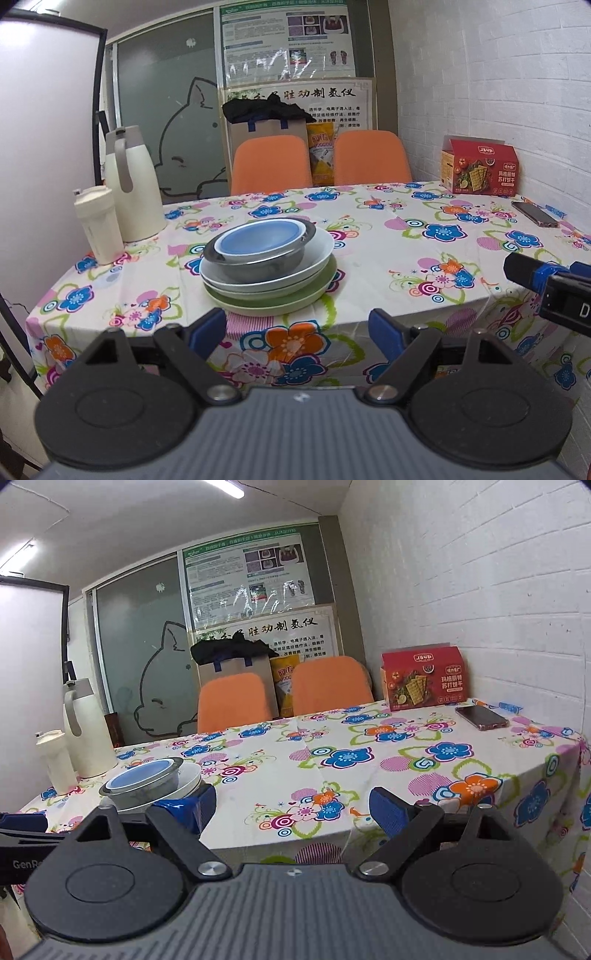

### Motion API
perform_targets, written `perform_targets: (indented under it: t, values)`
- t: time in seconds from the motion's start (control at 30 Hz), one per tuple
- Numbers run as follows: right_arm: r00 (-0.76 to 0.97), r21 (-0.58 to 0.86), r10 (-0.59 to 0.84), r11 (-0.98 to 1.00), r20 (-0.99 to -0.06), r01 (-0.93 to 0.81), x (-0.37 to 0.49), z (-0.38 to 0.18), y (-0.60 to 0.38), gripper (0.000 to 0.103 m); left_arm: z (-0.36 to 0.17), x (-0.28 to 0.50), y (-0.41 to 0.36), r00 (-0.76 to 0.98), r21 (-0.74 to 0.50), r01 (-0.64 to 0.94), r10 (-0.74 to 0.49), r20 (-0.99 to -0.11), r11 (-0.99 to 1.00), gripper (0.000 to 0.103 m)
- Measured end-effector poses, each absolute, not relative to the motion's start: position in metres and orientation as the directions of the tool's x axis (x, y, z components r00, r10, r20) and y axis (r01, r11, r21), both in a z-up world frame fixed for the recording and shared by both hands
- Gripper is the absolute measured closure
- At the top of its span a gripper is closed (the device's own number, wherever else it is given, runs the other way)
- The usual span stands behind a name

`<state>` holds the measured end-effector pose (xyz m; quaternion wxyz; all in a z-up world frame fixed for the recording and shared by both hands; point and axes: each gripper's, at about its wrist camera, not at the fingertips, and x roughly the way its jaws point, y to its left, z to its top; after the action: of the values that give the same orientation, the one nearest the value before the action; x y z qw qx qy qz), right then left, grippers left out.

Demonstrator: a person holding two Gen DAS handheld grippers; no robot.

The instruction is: Organize plates and bowls

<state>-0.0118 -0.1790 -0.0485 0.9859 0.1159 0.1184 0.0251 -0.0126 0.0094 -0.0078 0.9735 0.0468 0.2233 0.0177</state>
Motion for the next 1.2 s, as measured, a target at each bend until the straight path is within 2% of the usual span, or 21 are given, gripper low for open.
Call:
perform_targets:
  t: [0.5,0.67,0.8,0.97,1.2]
  values:
    - [0.961,0.280,0.124,0.959,-0.247,-0.052,-0.010,-0.054,-0.181,0.025,-0.008,-0.015,0.001,0.902,0.123,0.012,0.042,-0.429,0.992,0.021]
    - [0.915,0.406,0.237,0.909,-0.325,-0.092,0.010,-0.073,-0.187,0.025,-0.012,-0.013,0.000,0.894,0.129,0.011,0.048,-0.446,0.992,0.021]
    - [0.871,0.449,0.280,0.890,-0.404,-0.078,0.022,-0.088,-0.184,0.025,-0.013,-0.013,0.001,0.892,0.126,0.008,0.050,-0.449,0.992,0.021]
    - [0.846,0.522,0.371,0.843,-0.384,-0.132,0.021,-0.091,-0.182,0.025,-0.013,-0.014,0.002,0.893,0.128,0.007,0.051,-0.447,0.992,0.021]
    - [0.856,0.487,0.339,0.865,-0.390,-0.121,0.017,-0.088,-0.180,0.025,-0.014,-0.014,0.004,0.891,0.124,0.003,0.053,-0.451,0.992,0.021]
